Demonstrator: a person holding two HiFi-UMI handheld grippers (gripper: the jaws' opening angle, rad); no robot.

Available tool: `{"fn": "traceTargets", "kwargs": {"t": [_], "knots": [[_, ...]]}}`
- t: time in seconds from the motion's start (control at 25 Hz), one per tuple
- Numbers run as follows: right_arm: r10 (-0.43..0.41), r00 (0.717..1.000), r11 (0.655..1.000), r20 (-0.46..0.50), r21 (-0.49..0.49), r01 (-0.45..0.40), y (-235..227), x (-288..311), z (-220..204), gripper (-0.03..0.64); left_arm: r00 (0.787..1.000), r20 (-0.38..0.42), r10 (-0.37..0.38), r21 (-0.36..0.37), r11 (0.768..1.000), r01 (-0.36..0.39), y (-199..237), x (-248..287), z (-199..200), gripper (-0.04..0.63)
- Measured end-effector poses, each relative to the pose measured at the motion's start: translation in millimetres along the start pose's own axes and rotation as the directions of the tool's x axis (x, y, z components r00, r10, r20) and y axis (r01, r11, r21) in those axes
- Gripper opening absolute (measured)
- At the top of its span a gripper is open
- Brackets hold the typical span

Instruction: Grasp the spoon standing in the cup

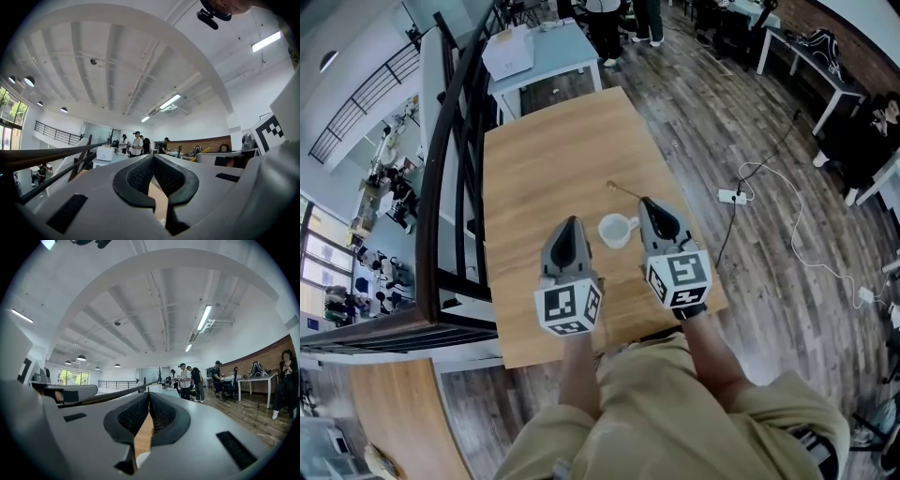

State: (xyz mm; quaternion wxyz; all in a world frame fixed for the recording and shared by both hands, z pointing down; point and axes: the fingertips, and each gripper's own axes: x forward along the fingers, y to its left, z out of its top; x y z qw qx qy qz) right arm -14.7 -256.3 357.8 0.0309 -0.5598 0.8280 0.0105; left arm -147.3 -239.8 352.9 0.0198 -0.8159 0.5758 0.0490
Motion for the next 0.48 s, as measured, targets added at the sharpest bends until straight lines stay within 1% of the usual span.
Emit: {"fn": "traceTargets", "kwargs": {"t": [0.2,0.48], "knots": [[0.004,1.000,1.000,-0.006,-0.004,-0.004,-1,7,-1,0.017,1.000,-0.004,0.002,-0.005,1.000,-0.002,3,6,-1,0.002],[0.012,0.998,1.000,-0.067,-0.007,-0.013,1,26,-31,0.017,1.000,-0.027,0.012,-0.028,1.000,-0.013,16,15,-24,0.002]]}}
